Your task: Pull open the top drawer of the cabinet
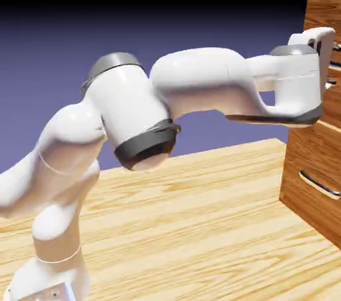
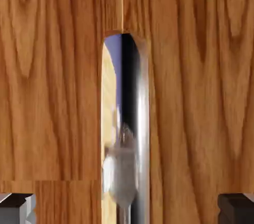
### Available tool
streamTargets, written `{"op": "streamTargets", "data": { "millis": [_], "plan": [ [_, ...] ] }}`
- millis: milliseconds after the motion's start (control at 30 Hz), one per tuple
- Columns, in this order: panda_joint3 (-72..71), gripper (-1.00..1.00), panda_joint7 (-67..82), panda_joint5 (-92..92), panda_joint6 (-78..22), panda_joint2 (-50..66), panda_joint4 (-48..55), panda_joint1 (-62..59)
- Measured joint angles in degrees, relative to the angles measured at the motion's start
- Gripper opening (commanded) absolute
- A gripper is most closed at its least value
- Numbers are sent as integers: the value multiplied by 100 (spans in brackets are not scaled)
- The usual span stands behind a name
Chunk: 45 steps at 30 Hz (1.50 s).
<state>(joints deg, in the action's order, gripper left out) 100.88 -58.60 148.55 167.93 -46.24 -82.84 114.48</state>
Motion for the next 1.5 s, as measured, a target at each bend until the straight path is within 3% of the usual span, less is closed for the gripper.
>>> {"op": "streamTargets", "data": {
  "millis": [67, 867, 1200, 1500],
  "plan": [
    [0, -100, 0, 0, 0, 0, 0, 0],
    [-3739, -100, -892, 419, -591, -71, -4156, -4978],
    [-4360, -100, -3356, 1727, -122, 1112, -3907, -5883],
    [-5848, -100, -3556, 1745, 130, 378, -5037, -7751]
  ]
}}
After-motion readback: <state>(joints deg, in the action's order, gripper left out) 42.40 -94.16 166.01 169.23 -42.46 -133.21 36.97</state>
